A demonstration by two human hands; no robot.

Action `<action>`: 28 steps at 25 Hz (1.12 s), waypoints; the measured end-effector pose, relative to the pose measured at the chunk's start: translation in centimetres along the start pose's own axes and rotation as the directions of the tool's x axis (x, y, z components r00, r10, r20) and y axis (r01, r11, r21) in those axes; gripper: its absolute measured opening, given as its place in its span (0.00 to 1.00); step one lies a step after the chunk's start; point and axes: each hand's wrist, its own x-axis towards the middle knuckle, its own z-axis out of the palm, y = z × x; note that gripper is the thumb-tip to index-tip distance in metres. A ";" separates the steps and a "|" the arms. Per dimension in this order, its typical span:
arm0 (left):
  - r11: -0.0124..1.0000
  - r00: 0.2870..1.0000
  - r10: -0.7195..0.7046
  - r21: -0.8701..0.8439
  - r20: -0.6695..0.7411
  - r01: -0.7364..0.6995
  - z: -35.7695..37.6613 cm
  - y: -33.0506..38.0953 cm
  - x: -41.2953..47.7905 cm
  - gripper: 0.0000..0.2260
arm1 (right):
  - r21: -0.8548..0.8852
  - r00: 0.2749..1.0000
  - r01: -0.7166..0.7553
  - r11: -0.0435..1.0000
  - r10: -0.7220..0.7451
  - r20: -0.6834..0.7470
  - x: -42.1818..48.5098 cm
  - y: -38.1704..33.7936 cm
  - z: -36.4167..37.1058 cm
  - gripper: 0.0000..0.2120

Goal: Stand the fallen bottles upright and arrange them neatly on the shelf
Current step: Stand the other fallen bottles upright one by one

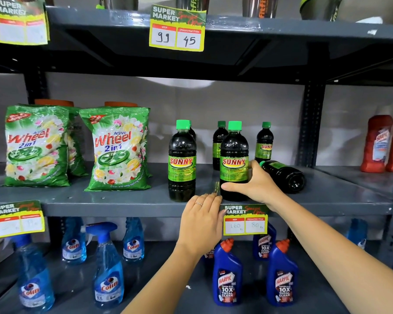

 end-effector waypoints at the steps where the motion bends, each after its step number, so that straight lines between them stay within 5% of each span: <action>1: 1.000 1.000 0.006 0.004 -0.002 -0.006 0.0 -0.1 -0.1 0.18 | -0.002 1.000 -0.008 1.000 0.008 0.021 -0.1 0.1 0.0 0.41; 5: 1.000 1.000 0.008 -0.009 0.002 -0.008 -0.2 -0.3 -0.9 0.18 | 0.091 1.000 0.004 0.996 -0.003 -0.019 -0.6 -0.5 -1.2 0.47; 8: 0.995 0.997 0.001 -0.101 -0.075 -0.008 -0.6 0.1 -1.4 0.17 | 0.166 0.911 0.104 0.981 -0.027 -0.411 0.5 -0.1 -4.8 0.25; 10: 0.984 0.982 0.115 -0.116 -0.148 -0.133 -0.7 1.2 -0.5 0.16 | 0.039 0.835 0.043 0.998 -0.014 -0.550 2.3 1.1 -8.0 0.18; 12: 0.942 0.950 0.291 -0.136 -0.116 -0.306 -0.9 3.5 1.3 0.18 | -0.203 0.886 -0.182 0.962 0.071 -0.459 4.4 2.9 -10.1 0.25; 14: 0.916 0.922 0.388 -0.117 0.000 -0.385 -0.1 6.3 3.3 0.20 | -0.325 0.911 -0.397 0.858 0.326 -0.252 5.8 4.1 -10.3 0.38; 17: 0.971 0.958 0.237 -0.019 0.161 -0.237 1.9 9.2 5.6 0.19 | -0.176 0.808 -0.565 0.806 0.584 0.082 5.9 4.3 -9.4 0.42; 20: 0.982 0.967 0.161 0.068 0.197 -0.177 3.0 10.1 6.9 0.11 | 0.031 0.832 -0.545 0.838 0.536 0.144 6.0 5.1 -10.0 0.30; 23: 0.988 0.975 0.146 0.029 0.168 -0.153 3.3 10.0 7.1 0.12 | 0.194 0.901 -0.425 0.884 0.434 -0.005 6.4 5.8 -10.2 0.25; 26: 0.993 0.976 0.120 -0.009 0.180 -0.121 3.4 9.6 7.2 0.09 | 0.050 0.928 -0.238 0.970 0.242 -0.282 6.6 6.8 -9.5 0.22; 28: 0.993 0.984 0.112 0.008 0.135 -0.115 4.0 9.9 7.1 0.10 | 0.058 0.935 -0.115 0.992 0.128 -0.330 6.0 8.0 -9.6 0.15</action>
